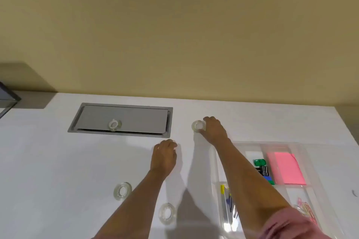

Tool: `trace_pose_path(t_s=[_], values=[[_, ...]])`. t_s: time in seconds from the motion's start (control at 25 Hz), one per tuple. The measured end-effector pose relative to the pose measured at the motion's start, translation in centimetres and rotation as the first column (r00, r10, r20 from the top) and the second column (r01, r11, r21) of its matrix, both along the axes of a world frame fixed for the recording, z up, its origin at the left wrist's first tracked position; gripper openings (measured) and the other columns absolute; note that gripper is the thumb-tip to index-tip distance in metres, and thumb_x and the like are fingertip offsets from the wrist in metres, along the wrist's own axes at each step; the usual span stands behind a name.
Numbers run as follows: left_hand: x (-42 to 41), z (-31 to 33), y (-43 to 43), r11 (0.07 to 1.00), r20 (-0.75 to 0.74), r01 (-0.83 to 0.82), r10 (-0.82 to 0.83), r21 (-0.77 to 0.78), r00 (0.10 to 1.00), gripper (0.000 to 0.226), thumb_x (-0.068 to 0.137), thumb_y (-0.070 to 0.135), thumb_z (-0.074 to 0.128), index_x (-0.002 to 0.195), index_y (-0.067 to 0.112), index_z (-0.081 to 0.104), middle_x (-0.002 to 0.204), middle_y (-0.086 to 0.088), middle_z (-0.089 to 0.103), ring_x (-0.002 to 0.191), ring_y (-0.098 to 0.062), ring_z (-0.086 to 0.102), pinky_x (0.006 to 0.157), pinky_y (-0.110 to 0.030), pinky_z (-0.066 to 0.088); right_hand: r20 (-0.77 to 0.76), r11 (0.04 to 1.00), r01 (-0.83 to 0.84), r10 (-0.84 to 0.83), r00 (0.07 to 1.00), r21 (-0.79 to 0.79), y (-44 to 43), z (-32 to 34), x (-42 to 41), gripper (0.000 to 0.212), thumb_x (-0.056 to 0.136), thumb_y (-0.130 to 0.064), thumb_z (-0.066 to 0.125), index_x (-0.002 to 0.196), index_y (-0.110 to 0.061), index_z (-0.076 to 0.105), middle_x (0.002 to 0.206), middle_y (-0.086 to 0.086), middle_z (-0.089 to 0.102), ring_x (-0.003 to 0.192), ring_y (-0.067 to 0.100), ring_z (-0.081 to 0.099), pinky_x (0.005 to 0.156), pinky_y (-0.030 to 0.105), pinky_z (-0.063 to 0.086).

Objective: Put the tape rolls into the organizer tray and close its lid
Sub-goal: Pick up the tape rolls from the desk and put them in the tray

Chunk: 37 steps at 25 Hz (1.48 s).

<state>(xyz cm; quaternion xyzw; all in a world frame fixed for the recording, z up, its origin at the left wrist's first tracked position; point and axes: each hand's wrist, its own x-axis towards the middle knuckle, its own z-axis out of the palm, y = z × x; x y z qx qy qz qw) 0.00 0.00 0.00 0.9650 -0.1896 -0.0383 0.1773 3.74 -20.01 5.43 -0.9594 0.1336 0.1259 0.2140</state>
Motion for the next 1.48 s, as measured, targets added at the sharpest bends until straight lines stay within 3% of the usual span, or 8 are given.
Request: trace_pose_path(t_s=[0.24, 0.36, 0.48, 0.56, 0.76, 1.04, 1.48], values=[[0.4, -2.1, -1.4, 0.999, 0.118, -0.027, 0.029, -0.018, 0.993, 0.037, 0.079, 0.012, 0.071, 0.114, 0.011, 0.06, 0.119, -0.008, 0.066, 0.108, -0.025, 0.064, 0.092, -0.04, 0.052, -0.045, 0.995, -0.086, 0.084, 0.995, -0.043, 0.3, -2.7, 2.7, 0.057, 0.083, -0.031, 0.067, 0.13, -0.01, 0.042, 0.129, 0.012, 0.044, 0.117, 0.028, 0.044, 0.089, 0.038, 0.047], [0.1, -2.8, -1.5, 0.999, 0.159, -0.026, 0.022, 0.024, 0.987, 0.032, 0.088, 0.018, 0.057, 0.119, 0.012, 0.057, 0.126, -0.009, 0.062, 0.113, -0.026, 0.061, 0.093, -0.039, 0.052, 0.006, 0.999, -0.044, 0.044, 0.999, -0.009, 0.0, -3.1, 3.0, 0.051, 0.082, -0.022, 0.066, 0.127, -0.01, 0.046, 0.127, 0.012, 0.045, 0.116, 0.028, 0.042, 0.084, 0.037, 0.049], [-0.3, -3.2, -1.5, 0.998, 0.12, -0.037, 0.03, 0.058, 0.992, 0.043, 0.092, 0.029, 0.033, 0.126, 0.012, 0.052, 0.133, -0.01, 0.057, 0.12, -0.026, 0.057, 0.096, -0.042, 0.05, 0.068, 0.994, 0.046, -0.053, 0.996, 0.101, -0.5, -2.4, 2.6, 0.05, 0.08, -0.019, 0.067, 0.125, -0.01, 0.048, 0.126, 0.012, 0.045, 0.115, 0.029, 0.043, 0.082, 0.037, 0.05], [-0.8, -3.5, -1.4, 0.996, 0.094, -0.041, 0.034, 0.074, 0.995, 0.045, 0.093, 0.031, 0.03, 0.13, 0.013, 0.049, 0.136, -0.01, 0.055, 0.123, -0.028, 0.054, 0.098, -0.044, 0.049, 0.109, 0.985, 0.085, -0.102, 0.989, 0.152, -1.2, -1.3, 1.8, 0.05, 0.079, -0.018, 0.068, 0.125, -0.009, 0.049, 0.126, 0.013, 0.045, 0.115, 0.03, 0.044, 0.082, 0.037, 0.048], [-2.3, -3.1, -1.0, 0.996, 0.054, -0.034, 0.029, 0.079, 0.998, 0.046, 0.085, 0.019, 0.066, 0.128, 0.009, 0.053, 0.136, -0.014, 0.055, 0.121, -0.033, 0.056, 0.096, -0.047, 0.051, 0.116, 0.99, 0.086, -0.099, 0.988, 0.112, -3.4, 2.7, -2.9, 0.051, 0.077, -0.011, 0.069, 0.124, -0.008, 0.048, 0.127, 0.016, 0.044, 0.113, 0.034, 0.044, 0.084, 0.035, 0.046], [-4.8, -2.6, 0.1, 0.992, 0.057, -0.058, 0.052, 0.108, 0.997, 0.047, 0.085, 0.017, 0.066, 0.129, 0.006, 0.054, 0.137, -0.016, 0.054, 0.123, -0.033, 0.055, 0.097, -0.046, 0.047, -0.127, 0.999, 0.017, -0.02, 0.992, -0.029, -5.7, 3.9, -10.4, 0.051, 0.077, -0.004, 0.067, 0.123, -0.007, 0.044, 0.126, 0.016, 0.041, 0.111, 0.033, 0.049, 0.081, 0.034, 0.047], [-6.0, -2.5, 0.5, 0.989, 0.056, -0.037, 0.029, 0.141, 0.998, 0.056, 0.065, 0.013, 0.085, 0.116, 0.003, 0.064, 0.121, -0.019, 0.066, 0.103, -0.036, 0.067, 0.076, -0.047, 0.057, -0.08, 0.947, -0.15, 0.132, 0.988, -0.284, -4.9, 0.1, -10.9, 0.04, 0.086, -0.004, 0.055, 0.124, -0.005, 0.041, 0.121, 0.013, 0.053, 0.108, 0.027, 0.054, 0.089, 0.031, 0.045]])
